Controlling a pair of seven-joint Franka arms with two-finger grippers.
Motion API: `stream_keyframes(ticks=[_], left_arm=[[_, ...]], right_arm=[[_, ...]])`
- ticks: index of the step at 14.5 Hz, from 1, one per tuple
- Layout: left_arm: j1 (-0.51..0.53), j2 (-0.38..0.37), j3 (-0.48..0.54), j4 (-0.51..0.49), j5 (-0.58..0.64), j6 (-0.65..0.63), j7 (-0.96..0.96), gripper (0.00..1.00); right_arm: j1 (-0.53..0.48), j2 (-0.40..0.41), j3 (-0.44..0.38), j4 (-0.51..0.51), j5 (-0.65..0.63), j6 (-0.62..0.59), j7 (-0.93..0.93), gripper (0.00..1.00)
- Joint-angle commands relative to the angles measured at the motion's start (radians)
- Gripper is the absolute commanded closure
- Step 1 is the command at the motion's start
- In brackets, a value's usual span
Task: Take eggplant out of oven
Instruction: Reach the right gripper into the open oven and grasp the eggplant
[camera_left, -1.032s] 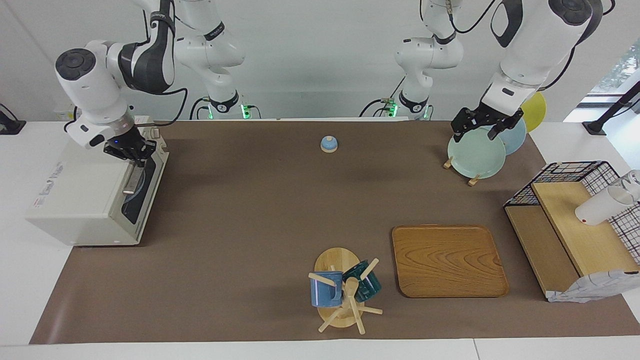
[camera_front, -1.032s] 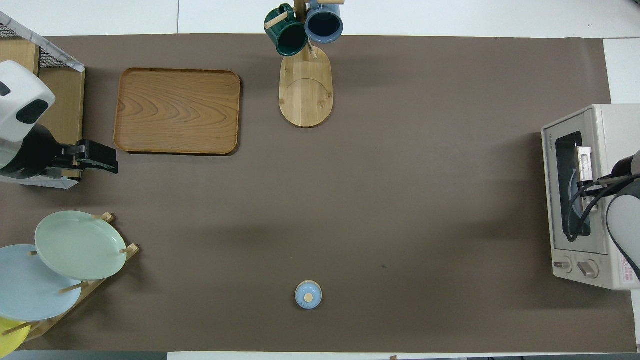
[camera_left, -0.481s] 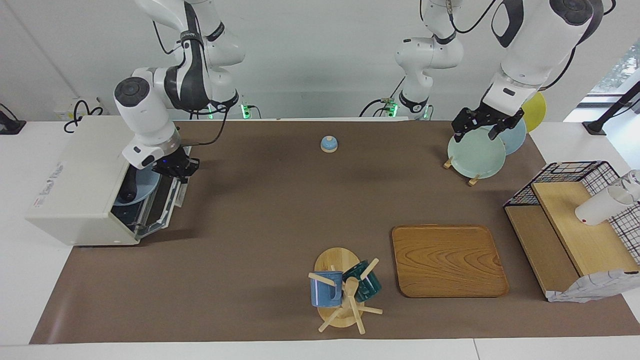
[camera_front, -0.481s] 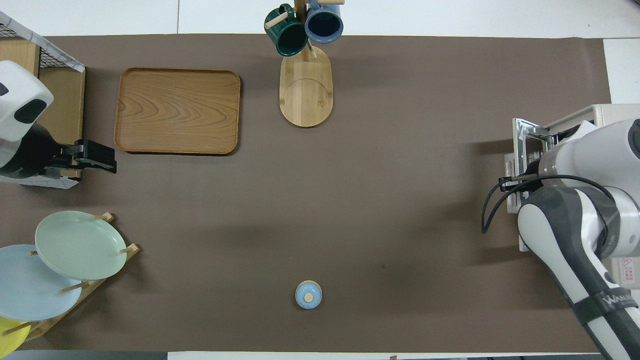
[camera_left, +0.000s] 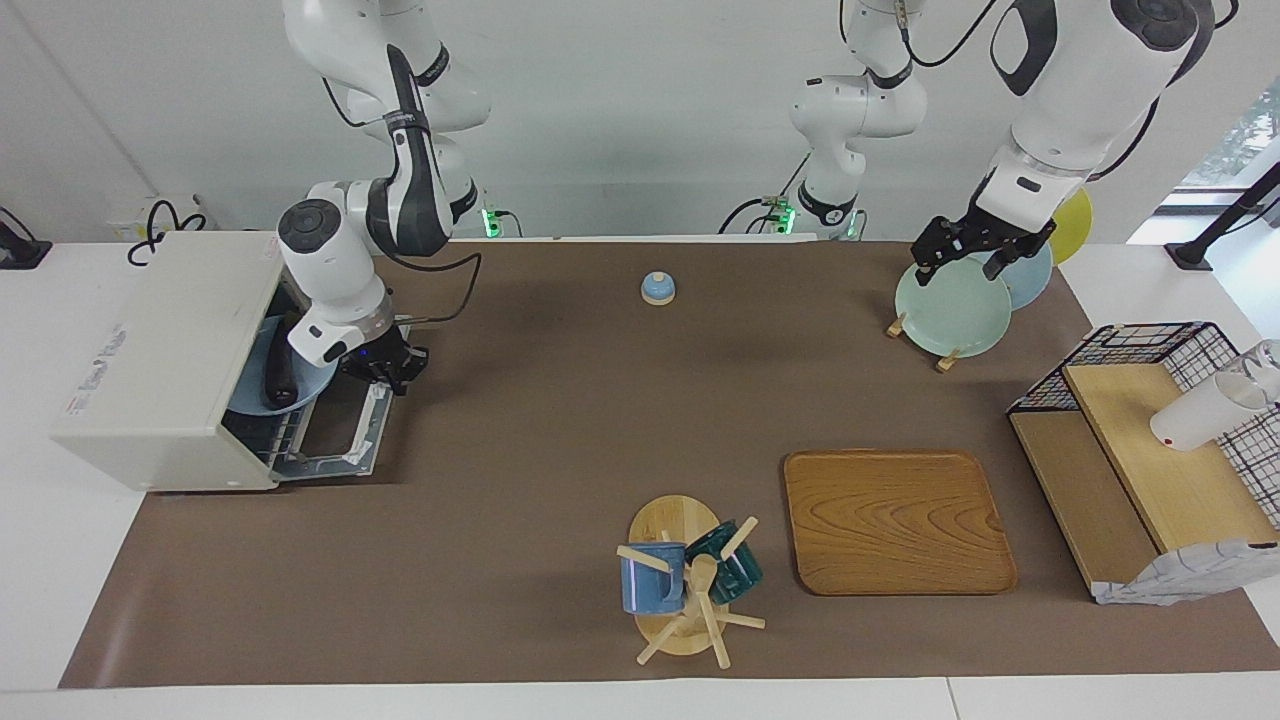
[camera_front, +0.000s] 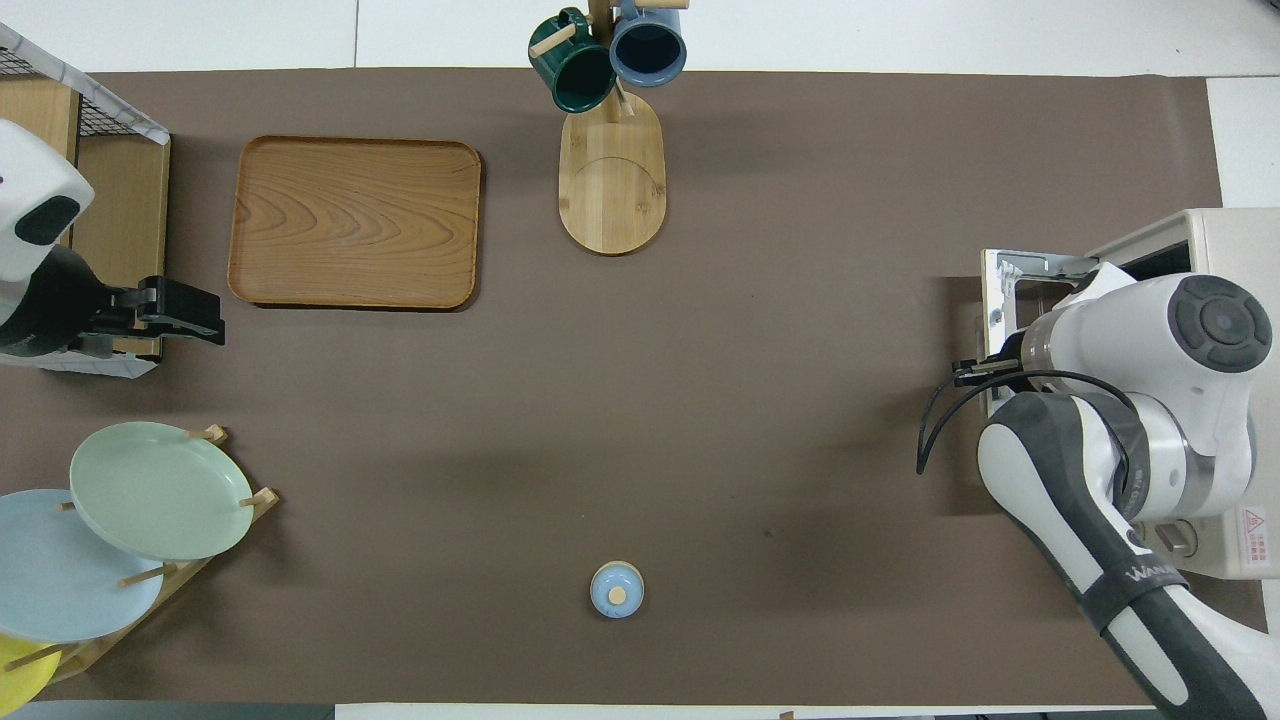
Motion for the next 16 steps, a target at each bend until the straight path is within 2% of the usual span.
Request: stream_keyframes(ticks=[1, 4, 5, 7, 8, 10, 12, 16], left_arm=[[0.012, -0.010, -0.007, -0.010, 0.013, 0.020, -0.002, 0.00], [0.022, -0.010, -0.005, -0.009, 0.013, 0.017, -0.007, 0.00], [0.031, -0.009, -0.007, -0.007, 0.013, 0.020, -0.010, 0.00], [0.035, -0.010, -0.007, -0.009, 0.013, 0.018, -0.008, 0.00], [0.036, -0.010, -0.007, -0.009, 0.013, 0.020, -0.005, 0.00], [0.038, -0.012, -0.007, -0.010, 0.013, 0.021, -0.010, 0.00], [0.045, -0.010, -0.007, -0.007, 0.013, 0.027, -0.007, 0.00], [0.045, -0.012, -0.007, -0.021, 0.013, 0.043, 0.001, 0.00]], right_arm=[[0.012, 0.004, -0.010, 0.005, -0.001, -0.006, 0.028, 1.00], [0.066, 0.025, -0.012, 0.096, 0.111, -0.112, 0.089, 1.00], [0.075, 0.031, -0.012, 0.131, 0.133, -0.165, 0.128, 0.82], [0.075, 0.009, -0.012, 0.180, 0.119, -0.271, 0.156, 0.34], [0.069, 0.004, -0.015, 0.206, 0.104, -0.325, 0.158, 0.27], [0.052, -0.011, -0.021, 0.223, 0.024, -0.400, 0.157, 0.26], [0.016, -0.019, -0.018, 0.211, -0.043, -0.401, 0.150, 0.27], [-0.055, -0.030, -0.019, 0.188, -0.053, -0.400, 0.043, 0.27]])
